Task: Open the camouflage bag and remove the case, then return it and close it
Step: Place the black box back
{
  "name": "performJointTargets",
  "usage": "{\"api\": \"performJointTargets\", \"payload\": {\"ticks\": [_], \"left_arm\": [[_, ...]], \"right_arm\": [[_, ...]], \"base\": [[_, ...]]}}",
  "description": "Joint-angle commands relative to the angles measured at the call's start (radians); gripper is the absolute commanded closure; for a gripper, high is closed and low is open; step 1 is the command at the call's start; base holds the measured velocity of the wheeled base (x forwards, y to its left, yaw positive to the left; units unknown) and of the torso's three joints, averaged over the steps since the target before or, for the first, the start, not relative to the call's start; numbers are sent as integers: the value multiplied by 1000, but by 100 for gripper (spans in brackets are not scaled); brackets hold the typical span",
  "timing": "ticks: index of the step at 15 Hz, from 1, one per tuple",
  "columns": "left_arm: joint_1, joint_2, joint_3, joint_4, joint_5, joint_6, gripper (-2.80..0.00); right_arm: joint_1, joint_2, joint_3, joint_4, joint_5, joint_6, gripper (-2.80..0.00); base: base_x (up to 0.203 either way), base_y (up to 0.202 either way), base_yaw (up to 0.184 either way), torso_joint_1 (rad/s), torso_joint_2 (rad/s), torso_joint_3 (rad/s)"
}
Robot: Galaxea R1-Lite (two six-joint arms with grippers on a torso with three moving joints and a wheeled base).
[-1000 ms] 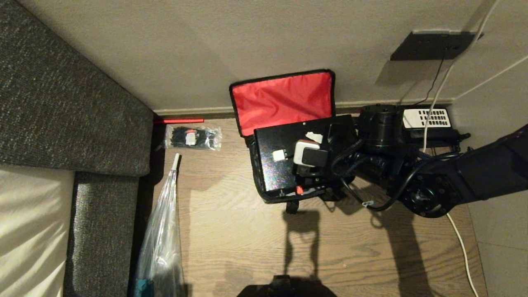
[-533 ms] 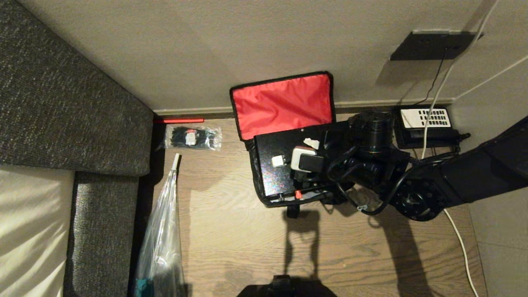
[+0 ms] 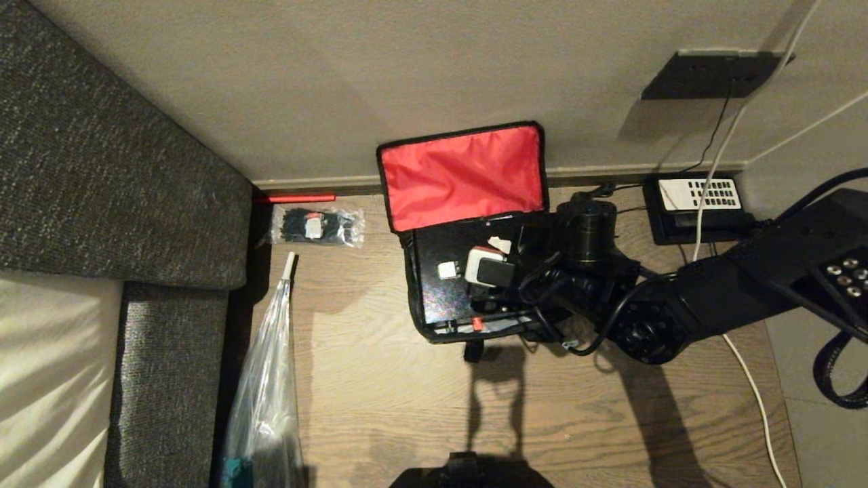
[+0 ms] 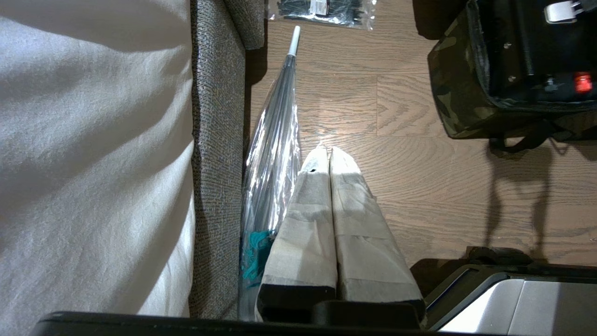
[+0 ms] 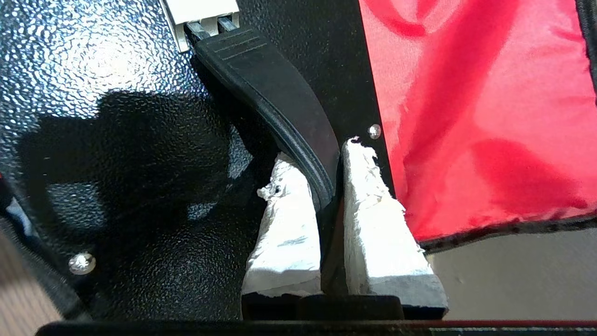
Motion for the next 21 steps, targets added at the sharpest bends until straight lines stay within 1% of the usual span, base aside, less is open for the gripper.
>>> {"api": "performJointTargets", "payload": {"ticks": [1, 7, 8, 11, 15, 16, 18, 19, 21], "left_arm": [[0, 4, 3, 0, 0, 0, 0], [0, 5, 3, 0, 0, 0, 0], [0, 5, 3, 0, 0, 0, 0], [0, 7, 3, 0, 0, 0, 0], [0, 7, 3, 0, 0, 0, 0], [0, 7, 3, 0, 0, 0, 0], [0, 8, 3, 0, 0, 0, 0], [0, 8, 3, 0, 0, 0, 0], [0, 12, 3, 0, 0, 0, 0]], "right_arm": [[1, 60, -23, -29, -3, 1, 0], [1, 145, -45, -54, -6, 19, 0], [1, 157, -41, -63, -9, 32, 0], [4, 173, -29, -62, -43, 48, 0], [2, 197, -52, -65, -57, 65, 0], [2, 200, -54, -64, -59, 68, -280], [4, 204, -43, -66, -71, 91, -280], [4, 198, -37, -63, -92, 94, -280], [4, 181, -19, -52, -95, 98, -280]], "base": [[0, 0, 0, 0, 0, 0], [0, 0, 0, 0, 0, 0], [0, 0, 0, 0, 0, 0], [0, 0, 0, 0, 0, 0], [0, 0, 0, 0, 0, 0], [0, 0, 0, 0, 0, 0], [0, 0, 0, 0, 0, 0], [0, 0, 0, 0, 0, 0], [0, 0, 0, 0, 0, 0]]}}
